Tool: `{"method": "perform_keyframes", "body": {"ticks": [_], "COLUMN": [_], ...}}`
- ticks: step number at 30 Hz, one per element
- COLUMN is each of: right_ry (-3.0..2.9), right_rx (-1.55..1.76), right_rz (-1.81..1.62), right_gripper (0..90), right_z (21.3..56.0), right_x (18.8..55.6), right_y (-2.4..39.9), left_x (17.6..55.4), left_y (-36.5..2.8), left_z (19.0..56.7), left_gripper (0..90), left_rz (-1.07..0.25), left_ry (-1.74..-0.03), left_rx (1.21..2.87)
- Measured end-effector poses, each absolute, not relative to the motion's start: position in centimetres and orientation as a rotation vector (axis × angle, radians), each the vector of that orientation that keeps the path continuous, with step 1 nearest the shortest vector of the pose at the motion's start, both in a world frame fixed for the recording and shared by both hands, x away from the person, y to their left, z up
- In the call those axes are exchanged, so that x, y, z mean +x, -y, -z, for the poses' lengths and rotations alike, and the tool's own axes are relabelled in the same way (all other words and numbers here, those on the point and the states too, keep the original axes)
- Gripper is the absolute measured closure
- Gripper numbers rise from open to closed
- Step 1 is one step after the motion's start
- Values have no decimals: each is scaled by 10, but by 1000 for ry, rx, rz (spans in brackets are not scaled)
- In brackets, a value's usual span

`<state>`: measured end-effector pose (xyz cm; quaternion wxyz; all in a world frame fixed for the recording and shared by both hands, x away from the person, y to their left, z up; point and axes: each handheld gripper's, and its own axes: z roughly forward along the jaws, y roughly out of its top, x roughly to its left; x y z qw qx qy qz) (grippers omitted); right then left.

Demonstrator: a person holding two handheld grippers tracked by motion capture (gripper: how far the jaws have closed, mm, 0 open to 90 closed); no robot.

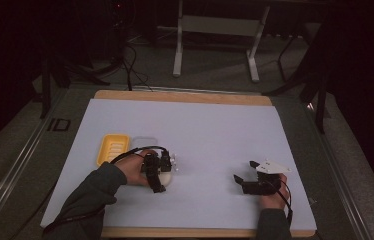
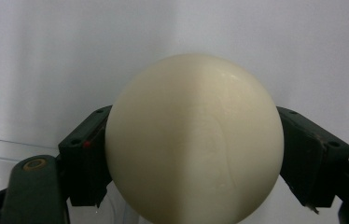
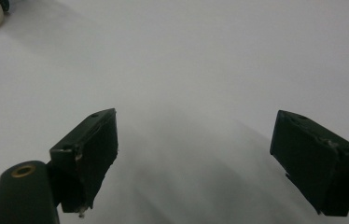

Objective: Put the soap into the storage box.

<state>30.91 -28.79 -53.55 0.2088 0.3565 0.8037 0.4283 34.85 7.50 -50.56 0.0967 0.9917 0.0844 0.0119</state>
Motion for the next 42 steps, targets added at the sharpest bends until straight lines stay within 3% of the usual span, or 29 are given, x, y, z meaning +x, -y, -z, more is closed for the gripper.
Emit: {"method": "perform_keyframes", "body": {"ticks": [4, 42], "right_ry": [-2236, -2237], "right_rx": [992, 991], "right_rz": [-1192, -1193], "right_gripper": [150, 150], "right_z": [535, 536], "right_x": [309, 309], "right_y": [288, 288], "left_x": [350, 356], "left_y": [-74, -73], "left_z": [504, 496], "left_gripper": [252, 256], "left_rz": [-30, -27], "left_ry": [-242, -229], "left_rx": [2953, 2974]}}
